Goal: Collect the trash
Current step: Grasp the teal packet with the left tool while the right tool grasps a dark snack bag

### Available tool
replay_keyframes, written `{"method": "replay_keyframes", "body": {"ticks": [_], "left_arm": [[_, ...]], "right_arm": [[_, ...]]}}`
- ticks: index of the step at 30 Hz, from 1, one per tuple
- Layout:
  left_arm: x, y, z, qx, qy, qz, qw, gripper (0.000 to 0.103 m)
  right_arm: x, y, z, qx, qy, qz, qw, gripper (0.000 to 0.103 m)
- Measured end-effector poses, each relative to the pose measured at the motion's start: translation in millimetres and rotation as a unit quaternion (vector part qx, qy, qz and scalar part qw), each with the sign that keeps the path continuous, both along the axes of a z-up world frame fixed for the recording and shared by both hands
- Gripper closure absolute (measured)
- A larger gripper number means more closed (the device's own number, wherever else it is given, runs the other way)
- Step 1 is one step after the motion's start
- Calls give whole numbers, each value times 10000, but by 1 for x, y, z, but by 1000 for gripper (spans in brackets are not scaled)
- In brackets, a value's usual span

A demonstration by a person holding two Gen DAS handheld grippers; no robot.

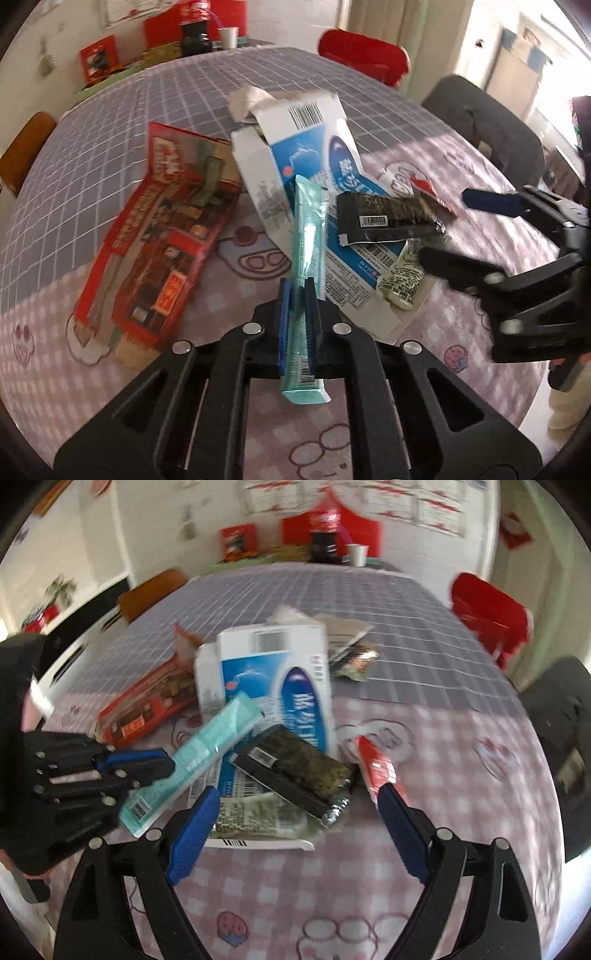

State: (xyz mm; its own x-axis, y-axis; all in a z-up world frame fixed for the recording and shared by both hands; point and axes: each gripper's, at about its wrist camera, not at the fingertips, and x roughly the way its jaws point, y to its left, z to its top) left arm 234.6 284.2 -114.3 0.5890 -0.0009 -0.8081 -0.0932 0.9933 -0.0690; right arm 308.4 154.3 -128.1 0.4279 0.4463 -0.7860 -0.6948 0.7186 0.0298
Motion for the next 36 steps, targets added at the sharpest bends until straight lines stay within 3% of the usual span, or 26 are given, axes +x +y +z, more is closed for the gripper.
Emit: {"method": "replay_keyframes", "body": {"ticks": [7, 9, 10, 12, 15, 16, 17, 18, 19, 22, 24, 26, 30, 36], "left_arm": [[-11, 9, 4, -241, -136, 413, 9988, 96], [-12, 9, 4, -313, -174, 364, 9987, 96], [-11, 9, 3, -261, -162, 417, 9987, 95], [-4, 9, -4, -50, 1, 745, 9972, 93], [5, 10, -11, -34, 147, 728, 9972, 92], [7, 9, -11, -2, 133, 732, 9972, 81], [10, 8, -10, 85, 127, 740, 9971, 50], [12, 7, -10, 141, 103, 717, 9973, 38], [14, 5, -9, 197, 44, 668, 9976, 34], [22, 0, -15, 385, 204, 485, 9979, 36], [25, -2, -20, 379, 296, 322, 9983, 47], [26, -4, -17, 266, 480, 25, 9985, 72], [23, -14, -18, 687, 473, -224, 9963, 74], [11, -15, -17, 643, 388, 27, 9972, 76]], "right_arm": [[20, 37, -19, -611, -254, 324, 9973, 20], [29, 39, -25, -579, -259, 87, 9979, 55], [30, 37, -24, -458, -220, -29, 9987, 58], [30, 30, -22, -354, -214, -121, 9991, 75], [26, 19, -20, -200, -209, -205, 9994, 81], [24, 15, -19, -163, -220, -253, 9993, 82], [24, 12, -17, -112, -223, -302, 9992, 88], [22, 7, -14, -22, -205, -348, 9992, 92], [22, 0, -11, 94, -146, -431, 9989, 92], [20, -17, -4, 346, -39, -597, 9976, 92], [18, -27, 0, 440, -23, -671, 9968, 92], [15, -34, 4, 534, -11, -700, 9961, 92], [9, -49, 12, 690, -6, -785, 9945, 92], [-9, -72, 22, 853, -78, -911, 9921, 92]]}}
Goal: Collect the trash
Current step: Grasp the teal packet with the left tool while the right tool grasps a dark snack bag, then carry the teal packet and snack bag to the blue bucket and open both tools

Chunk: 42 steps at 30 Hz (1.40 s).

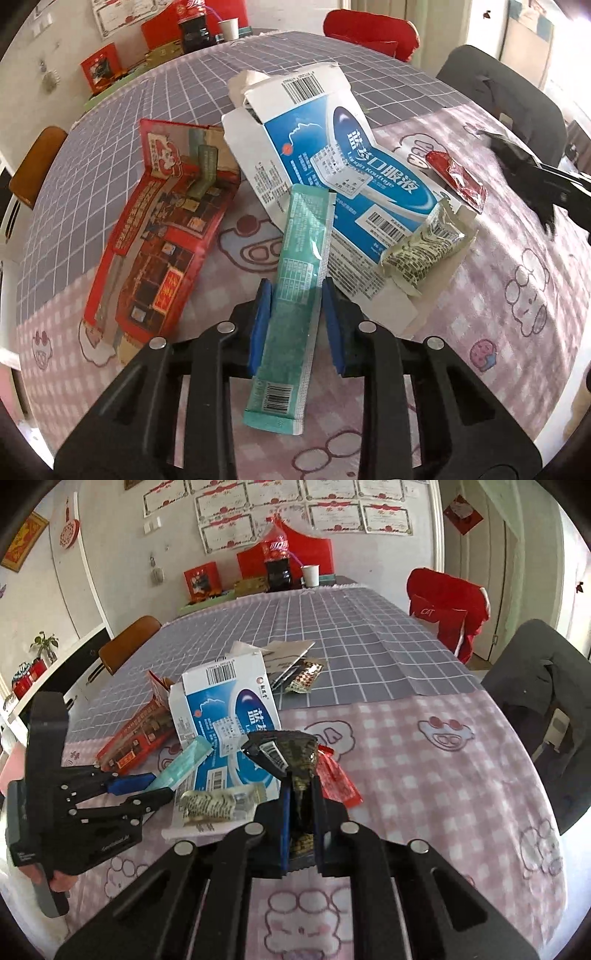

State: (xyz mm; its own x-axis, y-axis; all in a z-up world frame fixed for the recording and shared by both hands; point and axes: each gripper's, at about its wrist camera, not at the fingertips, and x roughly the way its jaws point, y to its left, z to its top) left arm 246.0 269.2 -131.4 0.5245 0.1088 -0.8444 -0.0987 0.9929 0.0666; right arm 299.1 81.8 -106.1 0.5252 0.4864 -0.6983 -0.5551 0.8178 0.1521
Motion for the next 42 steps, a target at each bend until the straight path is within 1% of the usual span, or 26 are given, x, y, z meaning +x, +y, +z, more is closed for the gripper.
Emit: {"method": "replay_keyframes", "body": {"ticks": [2, 6, 10, 13, 14, 17, 20, 25, 29, 32, 34, 40, 42], "left_arm": [[-7, -2, 4, -105, -46, 45, 9999, 76], [-18, -11, 16, -83, -266, 107, 9996, 76], [-26, -26, 30, -188, -446, 25, 9988, 76], [-32, -46, 42, -206, -614, -188, 9977, 76], [-34, -56, 45, -158, -659, -257, 9974, 76], [-33, -80, 50, -158, -703, -435, 9965, 76], [-31, -103, 52, -155, -748, -652, 9949, 76], [-24, -159, 52, -158, -743, -1096, 9911, 76], [-20, -204, 52, -190, -740, -1460, 9863, 76], [-14, -240, 50, -253, -696, -1763, 9816, 76], [-11, -268, 49, -227, -668, -1957, 9781, 76], [-6, -344, 42, -261, -590, -2652, 9620, 76], [-7, -370, 38, -305, -538, -2882, 9556, 76]], "right_arm": [[-5, -8, 3, 53, -17, -52, 10000, 92], [-18, -25, 9, 120, -51, -173, 9998, 92], [-32, -43, 15, 154, -101, -296, 9994, 92], [-43, -60, 19, 170, -153, -429, 9988, 92], [-46, -67, 20, 183, -169, -491, 9985, 92], [-56, -89, 24, 231, -218, -657, 9973, 92], [-66, -113, 25, 270, -258, -864, 9956, 92], [-77, -159, 24, 313, -297, -1252, 9912, 92], [-85, -201, 21, 344, -305, -1625, 9856, 92], [-90, -238, 17, 366, -270, -1957, 9796, 92], [-93, -261, 13, 408, -233, -2192, 9746, 92], [-105, -337, -6, 435, -55, -2935, 9550, 92], [-112, -366, -13, 434, 21, -3253, 9446, 92]]}}
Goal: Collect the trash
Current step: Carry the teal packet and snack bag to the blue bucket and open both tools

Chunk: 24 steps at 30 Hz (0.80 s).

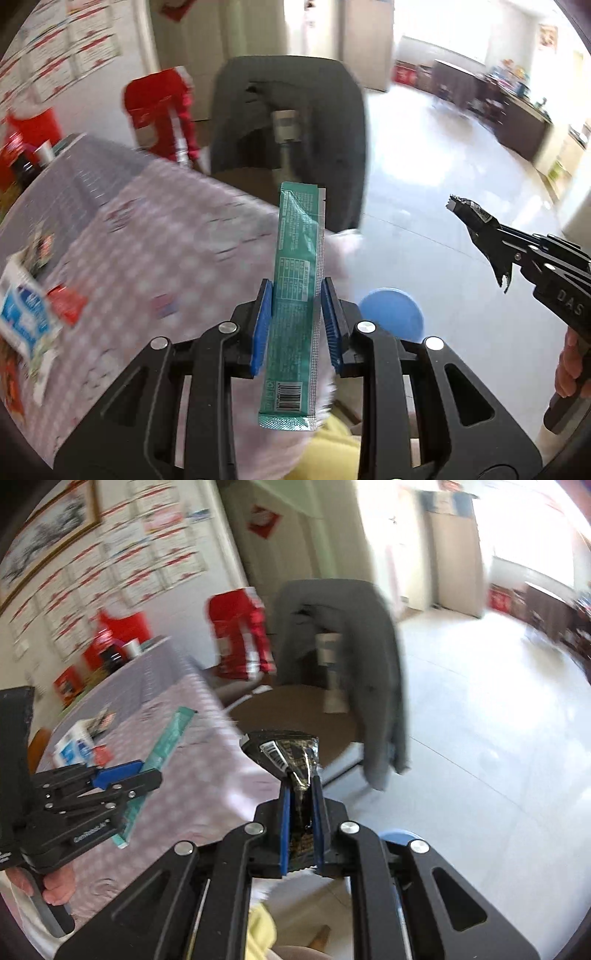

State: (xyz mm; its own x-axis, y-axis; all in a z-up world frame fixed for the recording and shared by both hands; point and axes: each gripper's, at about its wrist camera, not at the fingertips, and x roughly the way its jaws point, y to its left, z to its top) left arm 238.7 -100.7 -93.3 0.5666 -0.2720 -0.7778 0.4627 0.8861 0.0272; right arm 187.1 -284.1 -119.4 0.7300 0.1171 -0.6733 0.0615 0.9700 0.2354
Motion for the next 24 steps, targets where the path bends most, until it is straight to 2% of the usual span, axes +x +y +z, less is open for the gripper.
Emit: {"method": "replay_keyframes", "body": {"ticks": [9, 15, 16, 17, 18, 20, 24], "left_arm": [[-6, -108, -32, 61, 395, -1089, 9932, 76], [-6, -160, -67, 254, 737, -1415, 9869, 73], [-5, -165, -72, 311, 726, -1386, 9872, 68], [-3, -170, -78, 403, 735, -1280, 9882, 41], [0, -169, -80, 396, 740, -1208, 9891, 31], [3, -165, -81, 294, 766, -1177, 9896, 29], [6, -155, -80, 375, 757, -1003, 9914, 29]], "right_arm": [[-36, -89, -30, 101, 327, -1094, 9934, 92], [-53, -122, -50, 271, 525, -1473, 9873, 92], [-55, -126, -53, 297, 548, -1510, 9866, 92], [-57, -129, -56, 330, 581, -1547, 9857, 92], [-59, -132, -58, 352, 609, -1571, 9851, 92], [-62, -136, -64, 365, 667, -1610, 9840, 92], [-54, -135, -75, 384, 832, -1531, 9839, 92]]}}
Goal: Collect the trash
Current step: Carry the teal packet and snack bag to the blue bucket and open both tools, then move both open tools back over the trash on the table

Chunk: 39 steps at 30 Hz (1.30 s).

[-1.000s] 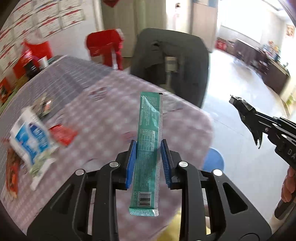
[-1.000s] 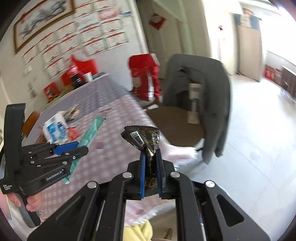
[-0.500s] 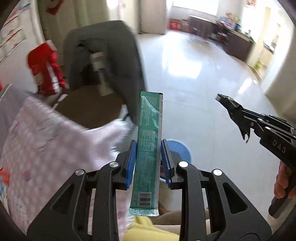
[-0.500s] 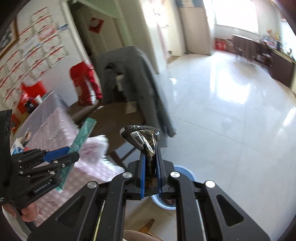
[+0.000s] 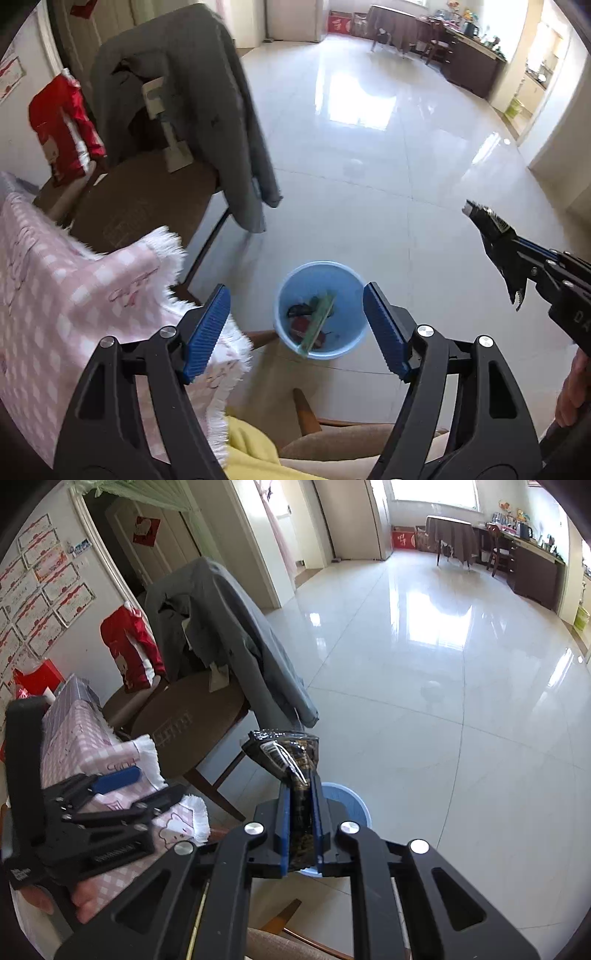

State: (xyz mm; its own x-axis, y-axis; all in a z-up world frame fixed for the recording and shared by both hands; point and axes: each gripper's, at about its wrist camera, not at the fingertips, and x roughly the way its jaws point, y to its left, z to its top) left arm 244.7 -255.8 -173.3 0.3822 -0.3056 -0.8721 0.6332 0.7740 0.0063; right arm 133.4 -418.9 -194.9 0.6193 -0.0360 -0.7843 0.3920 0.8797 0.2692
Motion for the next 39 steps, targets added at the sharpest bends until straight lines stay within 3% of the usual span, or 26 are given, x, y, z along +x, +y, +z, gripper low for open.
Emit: {"method": "replay_keyframes", "body": {"ticks": [3, 5, 7, 8, 9, 13, 27, 39], "left_arm": [[1, 14, 6, -27, -45, 162, 9999, 29], [2, 25, 10, -51, -99, 277, 9996, 29], [3, 31, 14, -76, -124, 353, 9993, 29], [3, 34, 15, -84, -132, 377, 9992, 29], [4, 38, 17, -98, -142, 409, 9990, 29], [3, 48, 22, -121, -200, 461, 9987, 29], [-5, 73, 34, -265, -289, 677, 9969, 29], [-14, 139, 58, -529, -471, 1279, 9893, 29]], "right_arm": [[14, 6, -10, 65, 154, 107, 9998, 92], [25, 10, -14, 126, 217, 99, 9996, 86], [34, 10, -14, 235, 239, 13, 9994, 51], [37, 10, -13, 284, 248, -54, 9993, 27], [38, 10, -9, 261, 164, -153, 9994, 24], [39, 17, 7, 122, -123, -28, 9998, 24], [37, 51, 23, -202, -198, 278, 9992, 24], [41, 117, 58, -496, -508, 947, 9930, 24]]}}
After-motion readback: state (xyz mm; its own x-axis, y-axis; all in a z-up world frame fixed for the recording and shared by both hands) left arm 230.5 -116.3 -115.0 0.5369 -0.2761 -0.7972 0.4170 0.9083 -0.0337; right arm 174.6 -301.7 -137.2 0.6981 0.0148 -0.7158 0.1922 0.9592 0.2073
